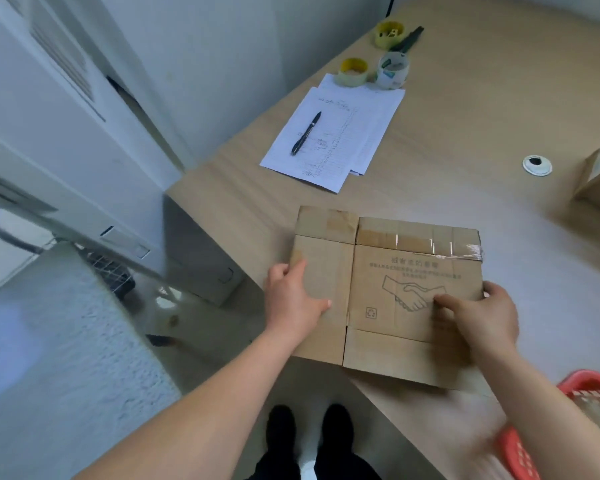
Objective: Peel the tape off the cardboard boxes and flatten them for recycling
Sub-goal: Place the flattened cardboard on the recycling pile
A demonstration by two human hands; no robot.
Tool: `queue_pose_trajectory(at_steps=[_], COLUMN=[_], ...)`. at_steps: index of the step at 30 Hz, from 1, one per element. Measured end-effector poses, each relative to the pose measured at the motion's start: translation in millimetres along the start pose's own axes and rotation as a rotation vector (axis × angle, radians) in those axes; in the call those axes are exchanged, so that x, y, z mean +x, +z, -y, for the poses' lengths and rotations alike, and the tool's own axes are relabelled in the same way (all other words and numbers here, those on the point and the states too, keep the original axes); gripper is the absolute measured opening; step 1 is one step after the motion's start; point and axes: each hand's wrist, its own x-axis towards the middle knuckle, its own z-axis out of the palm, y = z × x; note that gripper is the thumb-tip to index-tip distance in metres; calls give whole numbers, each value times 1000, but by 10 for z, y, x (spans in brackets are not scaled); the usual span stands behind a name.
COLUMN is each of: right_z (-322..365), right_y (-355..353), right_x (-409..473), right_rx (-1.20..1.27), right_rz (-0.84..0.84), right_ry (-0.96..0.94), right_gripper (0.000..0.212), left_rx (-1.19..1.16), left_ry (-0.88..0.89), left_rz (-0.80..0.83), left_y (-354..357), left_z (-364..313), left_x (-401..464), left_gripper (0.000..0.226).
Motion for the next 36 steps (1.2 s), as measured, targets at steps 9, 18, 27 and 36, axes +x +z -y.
queue_pose_trajectory(at_steps=[9,18,27,36], right_z=[773,1232,1292,1352], right_y=[378,1437,2611,3406], right_x=[-1093,-2671,-4420,-5509], right_rx=[-38,-159,-232,-341], right_rz=[167,350,563,720], right_ry=[-413,-720,-772,-878], right_gripper=[80,64,63,66], left_rx=[-131,-176,-273,-296], left_ry=[-108,-266,-524,-701], left_rz=[-256,-466,-603,-692], left_y=[-903,-1863,-2896,-3389], left_z=[962,2439,4120,5046], left_x=[-611,-1437,-2401,-3122], left_gripper=[90,94,116,113])
